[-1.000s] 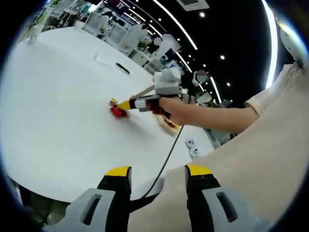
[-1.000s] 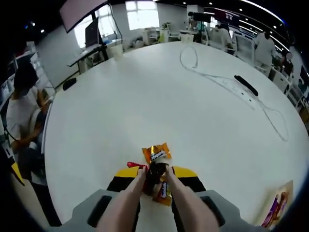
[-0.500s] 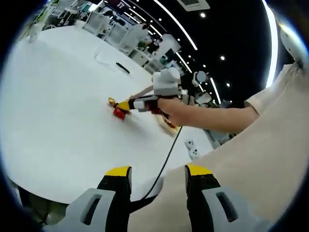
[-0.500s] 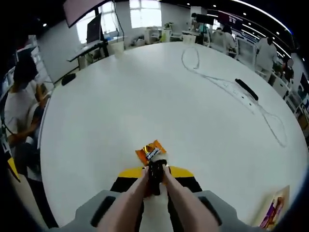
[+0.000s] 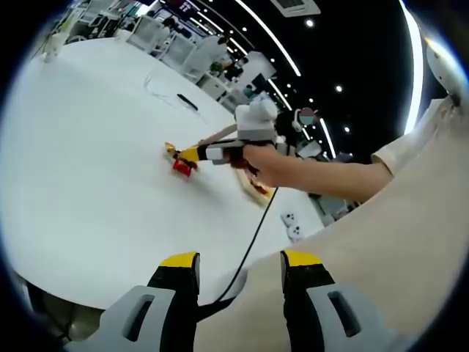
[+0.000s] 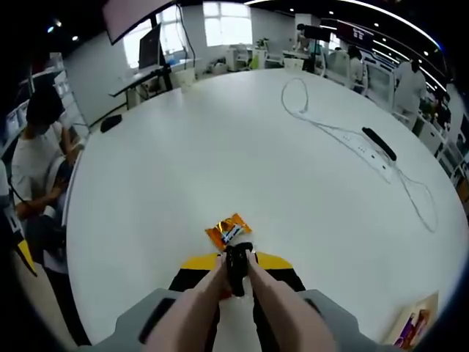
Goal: Place the target food into the container with the food tongs after gripping and lifting it, then release it inside without dropping or visibly crushing the food.
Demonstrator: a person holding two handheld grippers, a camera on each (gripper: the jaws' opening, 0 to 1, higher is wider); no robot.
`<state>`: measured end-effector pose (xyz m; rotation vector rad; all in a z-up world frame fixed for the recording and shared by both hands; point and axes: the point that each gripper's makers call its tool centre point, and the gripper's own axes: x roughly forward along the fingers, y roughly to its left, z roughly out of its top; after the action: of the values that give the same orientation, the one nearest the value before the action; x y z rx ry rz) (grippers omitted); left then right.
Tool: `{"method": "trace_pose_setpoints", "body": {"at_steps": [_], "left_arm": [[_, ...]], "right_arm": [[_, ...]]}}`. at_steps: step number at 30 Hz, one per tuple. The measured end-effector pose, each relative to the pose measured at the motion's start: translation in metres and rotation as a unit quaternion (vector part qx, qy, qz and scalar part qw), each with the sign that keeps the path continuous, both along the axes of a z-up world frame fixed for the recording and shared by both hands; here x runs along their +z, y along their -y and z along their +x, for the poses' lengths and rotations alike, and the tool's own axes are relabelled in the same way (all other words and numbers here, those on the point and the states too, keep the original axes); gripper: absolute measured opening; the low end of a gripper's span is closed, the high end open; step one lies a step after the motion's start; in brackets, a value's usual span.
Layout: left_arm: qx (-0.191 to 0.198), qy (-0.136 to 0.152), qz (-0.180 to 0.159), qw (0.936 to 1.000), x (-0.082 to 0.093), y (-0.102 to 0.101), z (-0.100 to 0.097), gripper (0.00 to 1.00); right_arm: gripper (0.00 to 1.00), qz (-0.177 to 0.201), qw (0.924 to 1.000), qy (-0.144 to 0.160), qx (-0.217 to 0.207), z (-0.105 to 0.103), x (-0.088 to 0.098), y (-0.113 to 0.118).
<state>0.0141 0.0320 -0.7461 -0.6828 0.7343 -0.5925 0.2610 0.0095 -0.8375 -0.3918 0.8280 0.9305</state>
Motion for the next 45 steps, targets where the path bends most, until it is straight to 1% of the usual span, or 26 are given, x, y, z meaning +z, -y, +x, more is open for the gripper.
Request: {"method": "trace_pose_setpoints", "body": {"at_steps": [4, 6, 7, 9, 11, 14, 21, 26, 29, 35, 38, 45], "left_arm": [[-0.001, 0.001, -0.001, 1.0, 0.0, 0.001, 0.002, 0.44], [-0.003, 0.002, -0.001, 1.0, 0.0, 0.002, 0.003, 0.44], [-0.004, 0.002, -0.001, 1.0, 0.0, 0.003, 0.004, 0.44], [-0.006, 0.003, -0.002, 1.0, 0.0, 0.004, 0.005, 0.44], [-0.006, 0.004, -0.002, 1.0, 0.001, 0.004, 0.006, 0.44], [-0.007, 0.005, -0.002, 1.0, 0.001, 0.004, 0.008, 0.44], [-0.012, 0.011, -0.003, 0.9999, 0.003, 0.008, 0.014, 0.44], [-0.018, 0.015, -0.004, 0.9997, 0.004, 0.011, 0.017, 0.44], [-0.023, 0.017, -0.003, 0.9996, 0.005, 0.012, 0.019, 0.44], [-0.032, 0.022, -0.002, 0.9992, 0.007, 0.014, 0.024, 0.44], [-0.035, 0.025, -0.002, 0.9991, 0.008, 0.015, 0.026, 0.44], [-0.041, 0.029, -0.002, 0.9987, 0.009, 0.02, 0.027, 0.44]], "right_arm": [[0.15, 0.005, 0.9999, 0.002, 0.01, 0.002, 0.009, -0.003], [0.15, 0.004, 0.9999, 0.006, 0.014, 0.003, 0.009, -0.004], [0.15, 0.002, 0.9997, 0.016, 0.02, 0.005, 0.015, -0.004], [0.15, 0.004, 0.9997, 0.016, 0.02, 0.006, 0.022, -0.004], [0.15, 0.006, 0.9996, 0.018, 0.02, 0.008, 0.022, -0.003], [0.15, 0.007, 0.9995, 0.023, 0.022, 0.013, 0.024, -0.001], [0.15, 0.005, 0.9991, 0.037, 0.022, 0.023, 0.038, 0.009], [0.15, 0.008, 0.999, 0.042, 0.013, 0.032, 0.045, 0.014], [0.15, 0.01, 0.9987, 0.049, 0.008, 0.036, 0.055, 0.019], [0.15, 0.015, 0.9981, 0.058, -0.008, 0.046, 0.066, 0.029], [0.15, 0.016, 0.9979, 0.062, -0.015, 0.05, 0.069, 0.036], [0.15, 0.016, 0.9969, 0.071, -0.03, 0.051, 0.08, 0.05]]}}
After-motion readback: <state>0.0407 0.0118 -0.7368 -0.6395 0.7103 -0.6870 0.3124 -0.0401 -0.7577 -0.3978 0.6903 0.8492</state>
